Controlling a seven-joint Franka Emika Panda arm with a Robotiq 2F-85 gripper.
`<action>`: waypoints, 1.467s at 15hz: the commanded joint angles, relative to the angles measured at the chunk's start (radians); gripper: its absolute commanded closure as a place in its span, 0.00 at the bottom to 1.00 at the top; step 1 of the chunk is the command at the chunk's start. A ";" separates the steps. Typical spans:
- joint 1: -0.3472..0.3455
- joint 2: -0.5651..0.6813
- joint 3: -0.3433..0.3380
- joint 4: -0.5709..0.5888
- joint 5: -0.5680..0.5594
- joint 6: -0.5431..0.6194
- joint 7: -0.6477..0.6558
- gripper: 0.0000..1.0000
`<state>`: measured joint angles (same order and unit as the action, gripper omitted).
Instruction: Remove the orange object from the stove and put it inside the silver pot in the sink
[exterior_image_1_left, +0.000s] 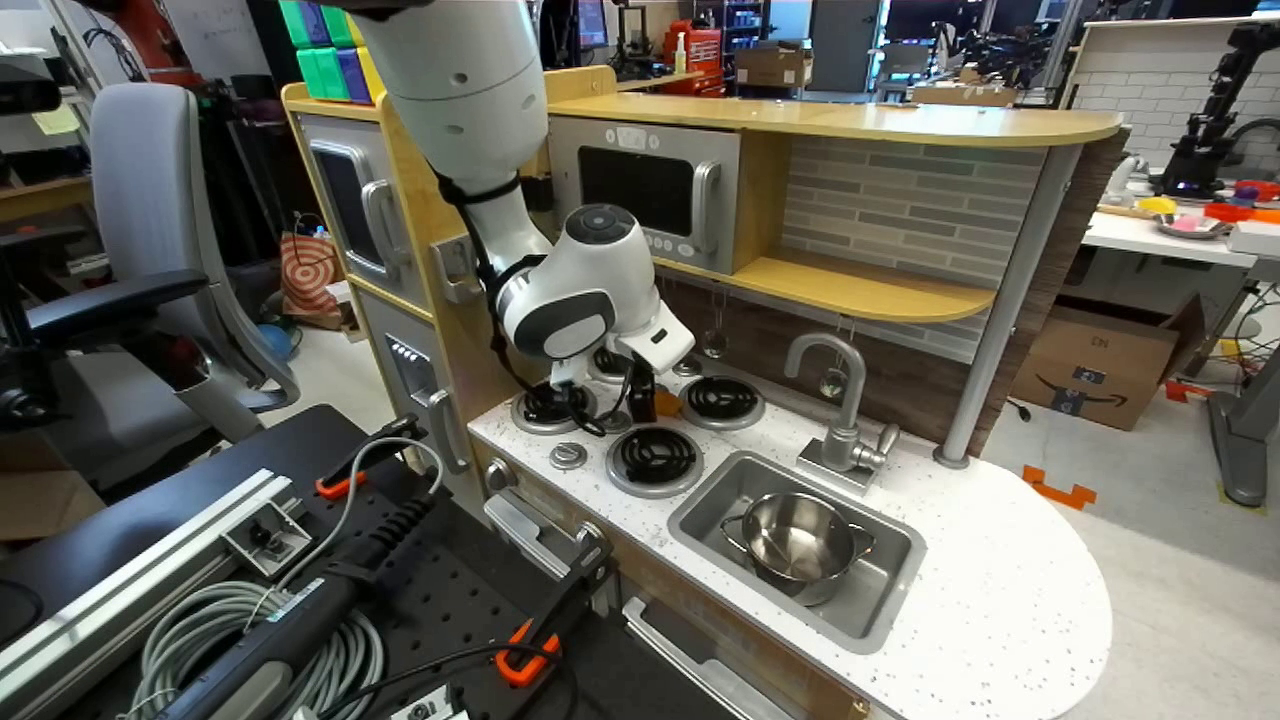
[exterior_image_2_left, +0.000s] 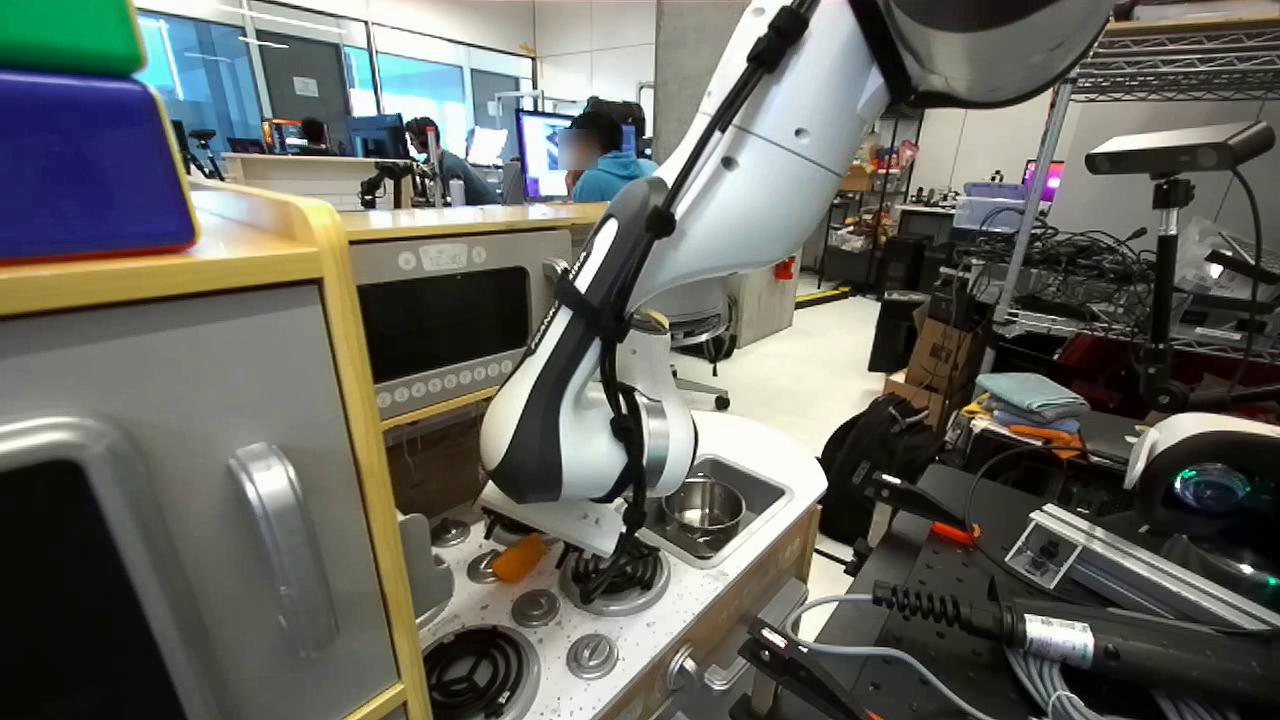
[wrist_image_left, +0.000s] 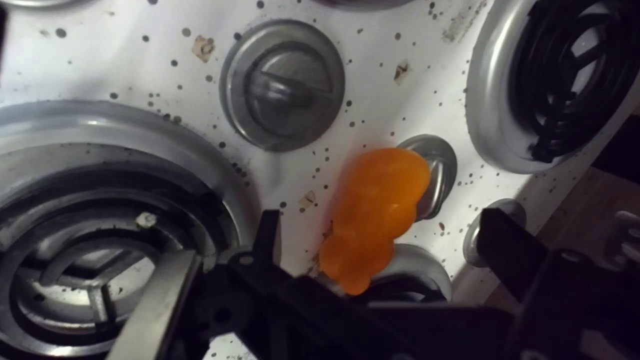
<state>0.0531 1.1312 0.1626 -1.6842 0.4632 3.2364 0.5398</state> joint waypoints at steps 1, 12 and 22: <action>-0.017 0.061 0.023 0.072 0.003 0.039 -0.036 0.00; -0.034 0.072 0.059 0.093 0.003 0.040 -0.065 0.71; -0.180 -0.056 0.078 -0.031 0.028 0.049 -0.062 0.81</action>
<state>-0.0687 1.1522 0.2101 -1.6297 0.4630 3.2614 0.5009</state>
